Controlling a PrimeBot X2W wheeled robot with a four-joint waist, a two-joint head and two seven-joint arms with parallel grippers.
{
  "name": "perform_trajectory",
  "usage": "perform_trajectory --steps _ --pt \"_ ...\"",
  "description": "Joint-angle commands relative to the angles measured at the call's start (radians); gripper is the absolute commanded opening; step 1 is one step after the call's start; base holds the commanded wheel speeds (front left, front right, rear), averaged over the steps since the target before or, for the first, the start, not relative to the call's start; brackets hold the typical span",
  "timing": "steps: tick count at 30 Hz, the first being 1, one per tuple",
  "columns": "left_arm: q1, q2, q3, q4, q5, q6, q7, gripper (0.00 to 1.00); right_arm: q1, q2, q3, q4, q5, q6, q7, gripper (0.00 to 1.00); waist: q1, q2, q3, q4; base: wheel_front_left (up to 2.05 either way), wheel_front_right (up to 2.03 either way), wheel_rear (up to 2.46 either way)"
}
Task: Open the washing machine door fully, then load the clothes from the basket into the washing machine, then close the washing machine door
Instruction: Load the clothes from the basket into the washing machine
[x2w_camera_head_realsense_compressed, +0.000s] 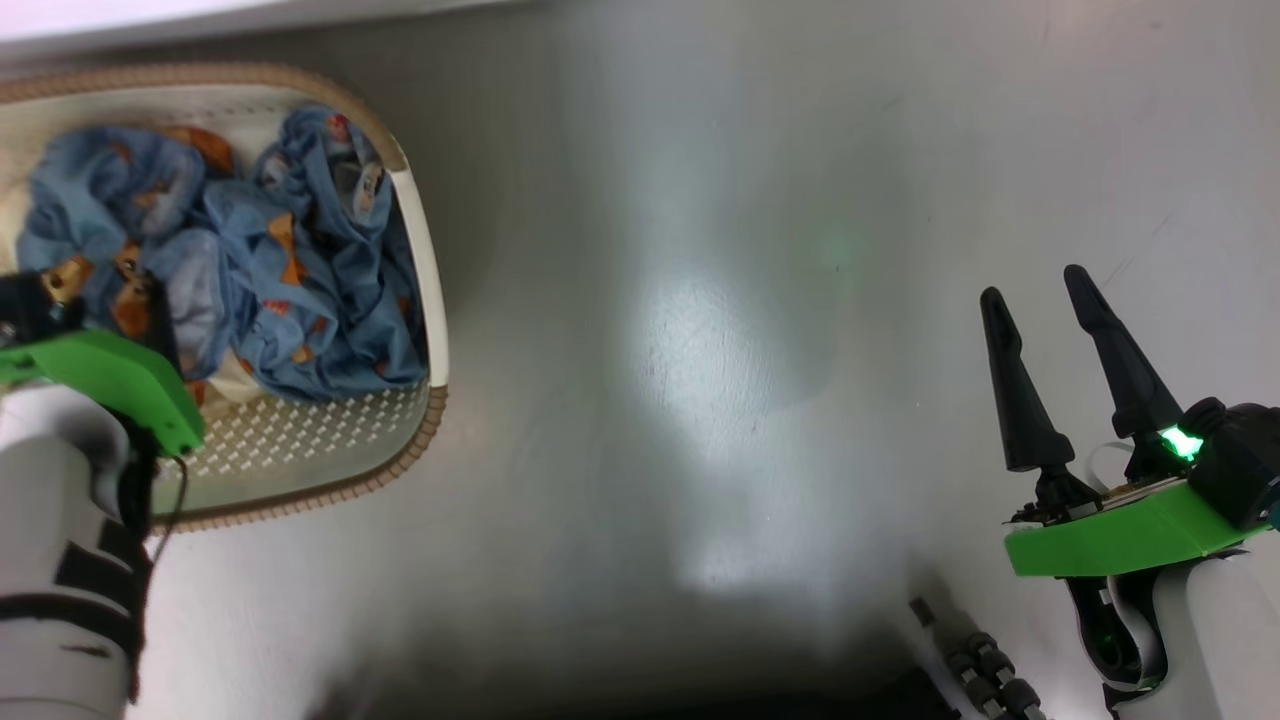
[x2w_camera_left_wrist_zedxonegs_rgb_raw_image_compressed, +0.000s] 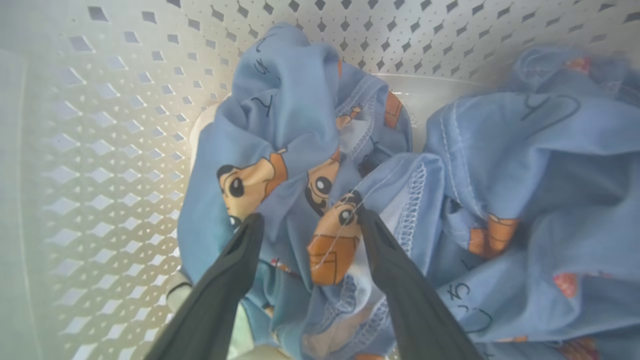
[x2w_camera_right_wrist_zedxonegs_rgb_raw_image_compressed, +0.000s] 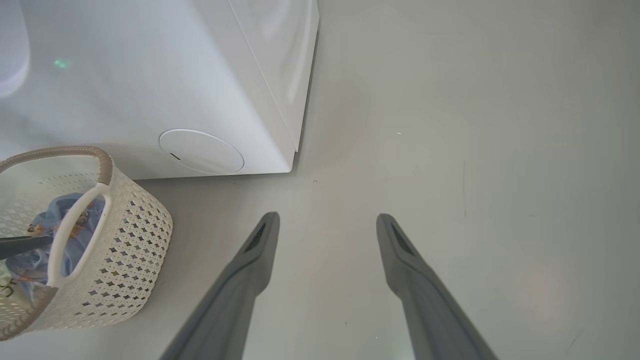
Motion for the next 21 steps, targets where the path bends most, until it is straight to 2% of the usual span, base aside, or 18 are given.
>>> perform_trajectory --steps 1,5,9,12,13,14,15,16,21 --pt "0.018 0.061 0.015 0.007 -0.001 0.01 0.003 1.0 0.029 0.005 0.022 -0.023 -0.008 0.003 -0.005 1.0 0.0 0.0 0.031 -0.003 0.0 0.0 0.0" --pt "-0.026 0.078 0.003 0.035 0.005 0.025 0.026 1.0 0.026 0.01 0.027 -0.03 -0.008 0.003 -0.005 1.0 0.0 0.0 0.061 -0.009 0.0 0.0 0.0" --pt "-0.072 0.073 0.004 0.054 -0.01 0.014 0.059 1.0 0.025 0.011 0.025 -0.034 -0.007 0.003 -0.005 1.0 0.0 0.0 0.084 -0.011 0.0 0.0 0.0" --pt "-0.101 0.076 0.0 0.077 -0.023 0.003 0.122 1.0 0.023 0.014 0.03 -0.038 -0.006 0.003 -0.005 1.0 0.0 0.0 0.09 -0.012 0.0 0.0 0.0" --pt "-0.104 0.079 -0.003 0.081 -0.023 0.006 0.136 0.87 0.02 0.015 0.032 -0.038 -0.005 0.003 -0.005 1.0 0.0 0.0 0.09 -0.014 0.0 0.0 0.0" --pt "-0.105 0.082 -0.004 0.085 -0.023 0.012 0.152 0.87 0.018 0.016 0.035 -0.038 -0.005 0.003 -0.005 1.0 0.0 0.0 0.089 -0.017 0.0 0.0 0.0" --pt "-0.106 0.086 -0.005 0.088 -0.024 0.016 0.167 0.33 0.015 0.018 0.037 -0.039 -0.003 0.003 -0.005 1.0 0.0 0.0 0.087 -0.02 0.0 0.0 0.0" --pt "-0.106 0.089 -0.006 0.09 -0.025 0.018 0.173 0.0 0.014 0.019 0.039 -0.04 -0.002 0.003 -0.005 1.0 0.0 0.0 0.087 -0.024 0.0 0.0 0.0" --pt "-0.103 0.103 -0.009 0.095 -0.029 0.019 0.182 0.0 0.011 0.019 0.039 -0.039 0.003 0.003 -0.005 1.0 0.0 0.0 0.081 -0.032 0.0 0.0 0.0"
